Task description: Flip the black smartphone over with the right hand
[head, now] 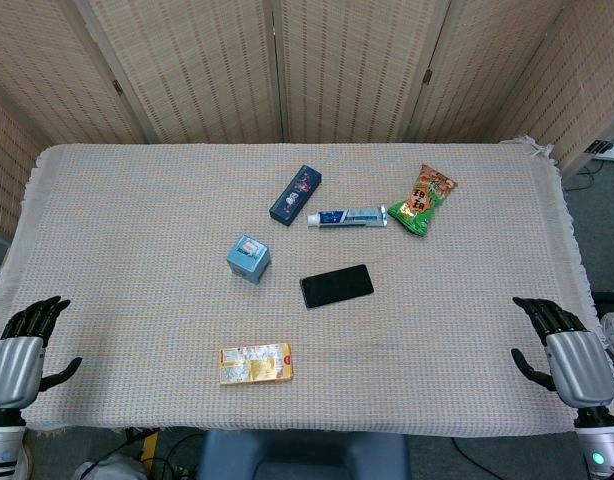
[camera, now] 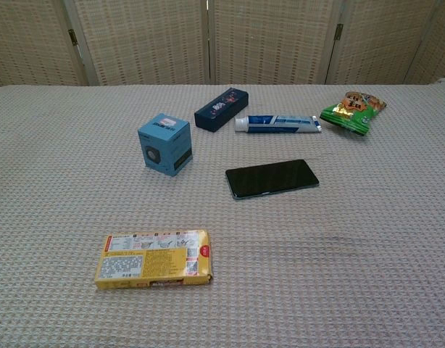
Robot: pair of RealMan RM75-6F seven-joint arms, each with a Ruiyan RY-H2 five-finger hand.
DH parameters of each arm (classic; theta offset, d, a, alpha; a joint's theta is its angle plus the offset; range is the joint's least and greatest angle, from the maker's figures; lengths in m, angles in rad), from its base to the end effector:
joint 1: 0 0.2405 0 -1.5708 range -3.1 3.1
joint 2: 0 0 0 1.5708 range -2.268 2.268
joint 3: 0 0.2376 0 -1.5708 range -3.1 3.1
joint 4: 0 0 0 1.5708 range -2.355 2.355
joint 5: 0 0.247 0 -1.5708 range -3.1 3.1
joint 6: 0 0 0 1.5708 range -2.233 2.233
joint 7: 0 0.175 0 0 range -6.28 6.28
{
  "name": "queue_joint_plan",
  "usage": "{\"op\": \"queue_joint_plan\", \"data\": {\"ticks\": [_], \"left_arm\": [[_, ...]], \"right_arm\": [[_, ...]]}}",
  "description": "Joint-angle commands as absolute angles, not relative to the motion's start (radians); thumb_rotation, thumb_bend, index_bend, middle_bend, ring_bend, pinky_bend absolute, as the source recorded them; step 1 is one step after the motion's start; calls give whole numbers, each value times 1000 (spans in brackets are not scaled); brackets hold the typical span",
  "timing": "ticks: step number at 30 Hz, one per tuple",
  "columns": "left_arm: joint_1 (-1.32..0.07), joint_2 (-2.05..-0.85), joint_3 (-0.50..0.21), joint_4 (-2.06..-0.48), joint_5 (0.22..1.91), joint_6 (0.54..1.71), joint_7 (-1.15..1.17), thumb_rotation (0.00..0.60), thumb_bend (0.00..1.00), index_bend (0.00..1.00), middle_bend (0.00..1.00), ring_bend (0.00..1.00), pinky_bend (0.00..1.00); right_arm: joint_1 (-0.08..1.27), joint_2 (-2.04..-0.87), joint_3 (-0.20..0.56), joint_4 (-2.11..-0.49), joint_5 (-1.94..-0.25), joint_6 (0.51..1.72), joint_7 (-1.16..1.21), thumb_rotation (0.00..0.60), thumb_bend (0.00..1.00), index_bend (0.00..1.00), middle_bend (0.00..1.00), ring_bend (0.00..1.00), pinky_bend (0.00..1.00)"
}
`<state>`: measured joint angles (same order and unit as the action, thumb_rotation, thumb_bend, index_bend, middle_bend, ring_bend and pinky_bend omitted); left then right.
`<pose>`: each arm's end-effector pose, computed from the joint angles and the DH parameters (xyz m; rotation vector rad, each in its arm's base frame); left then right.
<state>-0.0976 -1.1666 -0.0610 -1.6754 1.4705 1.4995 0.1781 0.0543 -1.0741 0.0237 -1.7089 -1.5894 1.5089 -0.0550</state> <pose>-0.2875 0.2182 0.1014 -1.3834 -0.8438 -0.8653 -0.2841 -0.1963 0.1149 1.4493 -0.8838 0.9294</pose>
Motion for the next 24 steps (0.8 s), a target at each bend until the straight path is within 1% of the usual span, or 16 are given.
{"op": "queue_joint_plan", "data": {"ticks": [1,10,17,19,24], "left_arm": [[-98,-1167,-60,-1675,1470,1497,180,600,211,161,148,138,193],[-95,-1169,-59,-1673,1475,1504,174,600,211,161,149,138,193],[-94,-1167,-59,-1673,1478,1509,171,600,211,161,148,138,193],[-93,-1166,-59,-1672,1478,1510,169,600,211,161,149,138,193],[-94,-1166,-58,-1672,1482,1509,166,600,211,161,148,138,193]], "right_arm": [[54,-1075,23,-1708,-1591,1511,-56,600,249,173,224,171,288],[52,-1078,24,-1702,-1596,1517,-50,600,249,173,224,171,288],[77,-1081,29,-1696,-1599,1485,-47,600,249,173,224,171,288],[94,-1087,39,-1689,-1594,1466,-43,600,250,173,224,171,288],[173,-1106,70,-1670,-1558,1354,-31,600,252,173,224,171,288]]}}
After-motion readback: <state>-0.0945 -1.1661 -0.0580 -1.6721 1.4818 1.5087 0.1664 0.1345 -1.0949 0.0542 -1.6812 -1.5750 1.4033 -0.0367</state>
